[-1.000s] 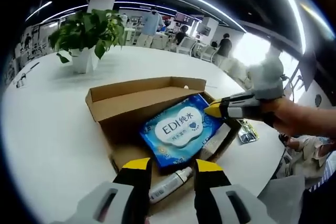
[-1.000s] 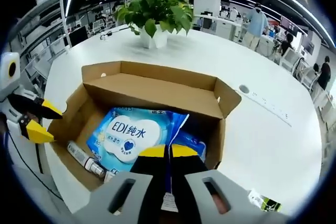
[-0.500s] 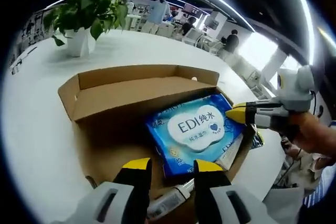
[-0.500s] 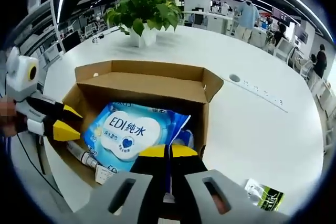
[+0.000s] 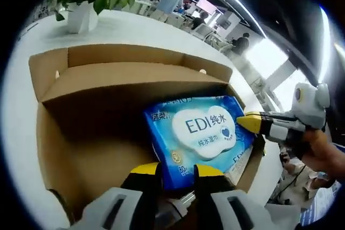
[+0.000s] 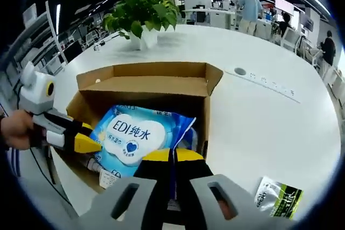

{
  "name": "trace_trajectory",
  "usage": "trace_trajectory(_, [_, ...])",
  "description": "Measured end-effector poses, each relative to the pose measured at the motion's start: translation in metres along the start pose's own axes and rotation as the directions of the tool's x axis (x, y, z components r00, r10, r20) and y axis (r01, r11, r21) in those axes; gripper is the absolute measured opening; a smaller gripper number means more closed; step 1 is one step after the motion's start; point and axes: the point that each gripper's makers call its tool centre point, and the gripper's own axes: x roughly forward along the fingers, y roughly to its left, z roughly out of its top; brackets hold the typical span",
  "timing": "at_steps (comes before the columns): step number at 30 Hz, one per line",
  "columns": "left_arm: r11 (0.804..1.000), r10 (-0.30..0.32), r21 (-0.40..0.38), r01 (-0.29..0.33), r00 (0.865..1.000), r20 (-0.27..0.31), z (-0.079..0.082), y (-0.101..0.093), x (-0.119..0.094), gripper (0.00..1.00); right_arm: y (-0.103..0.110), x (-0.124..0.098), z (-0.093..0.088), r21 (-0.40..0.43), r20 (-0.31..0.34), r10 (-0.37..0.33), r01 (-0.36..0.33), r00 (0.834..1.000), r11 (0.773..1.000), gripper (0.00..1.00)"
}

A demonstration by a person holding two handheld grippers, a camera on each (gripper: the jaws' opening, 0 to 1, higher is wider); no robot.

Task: Operate the shoe box by opening the lid, removing the specified soft item, and placing it in the target area until the item is outside and the box remains undamaged.

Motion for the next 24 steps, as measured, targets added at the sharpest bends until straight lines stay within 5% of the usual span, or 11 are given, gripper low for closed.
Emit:
trace_trajectory(4, [1.0,0.007,-0.029,-0.007,1.0,0.0,0.0,0.002,0.001,0.18,0.002,0.0,-0.002,0.087,0.007,0.065,-0.066,0.998,0.994,0.01])
trace_trajectory(13, [0.999,0.019,-0.031,-0.018,1.0,0.018,0.002,0.003,0.001,0.11,0.012,0.003,-0.006,-0.022,-0.029,0.072,-0.073,0.997,0.997,0.08])
trace_trajectory(18, [0.996,-0.018,-0.085,0.022,0.998,0.052,0.007,-0.001,-0.006,0.08,0.013,-0.001,-0.005,0.007,-0.03,0.053,-0.053,0.998,0.999,0.0])
trace_trajectory(20, [0.992,-0.036,-0.118,0.045,0.996,0.078,0.011,0.0,-0.012,0.07,0.014,-0.002,-0.003,-0.082,-0.01,0.048,-0.049,0.999,0.995,0.0])
trace_trajectory(24, [0.993,-0.032,-0.109,0.042,0.996,0.088,0.013,0.001,-0.022,0.07,0.022,-0.006,0.0,-0.059,0.006,0.059,-0.059,0.998,0.997,0.0])
